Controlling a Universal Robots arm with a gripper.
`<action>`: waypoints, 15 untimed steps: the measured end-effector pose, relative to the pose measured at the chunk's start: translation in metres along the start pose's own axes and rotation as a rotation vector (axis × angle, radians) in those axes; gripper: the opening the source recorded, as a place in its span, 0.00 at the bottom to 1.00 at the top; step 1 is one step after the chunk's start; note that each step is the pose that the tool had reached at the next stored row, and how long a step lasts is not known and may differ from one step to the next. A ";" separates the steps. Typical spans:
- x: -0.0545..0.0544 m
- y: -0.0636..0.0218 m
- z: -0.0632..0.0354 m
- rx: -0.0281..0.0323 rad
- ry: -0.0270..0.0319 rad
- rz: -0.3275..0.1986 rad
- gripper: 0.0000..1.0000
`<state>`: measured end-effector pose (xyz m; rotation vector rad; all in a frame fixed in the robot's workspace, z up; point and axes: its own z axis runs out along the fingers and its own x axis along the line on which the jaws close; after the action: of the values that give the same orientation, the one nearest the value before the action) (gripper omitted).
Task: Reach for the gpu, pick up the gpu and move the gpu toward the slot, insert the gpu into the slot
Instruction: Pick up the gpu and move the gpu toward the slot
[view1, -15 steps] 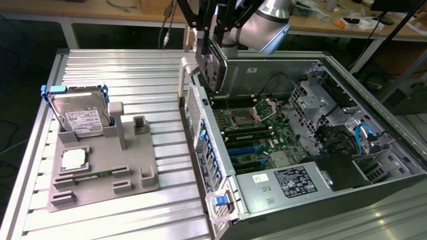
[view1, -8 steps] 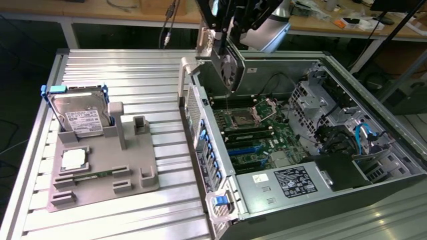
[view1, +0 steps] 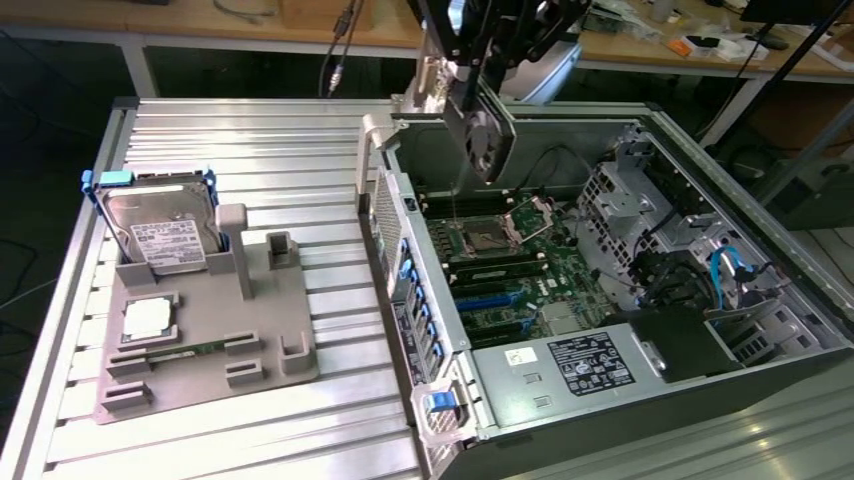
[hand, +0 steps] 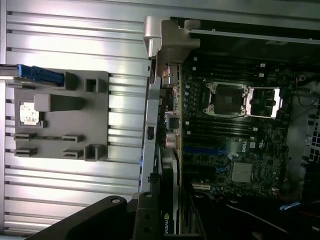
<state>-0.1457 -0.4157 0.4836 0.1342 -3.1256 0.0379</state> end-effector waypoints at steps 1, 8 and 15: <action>-0.003 -0.0002 0.0000 0.0001 0.0000 0.000 0.27; -0.024 -0.0021 0.0006 0.0001 0.0001 0.000 0.27; -0.045 -0.0038 0.0011 0.0000 0.0000 0.000 0.27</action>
<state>-0.1010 -0.4157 0.4820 0.1342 -3.1255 0.0379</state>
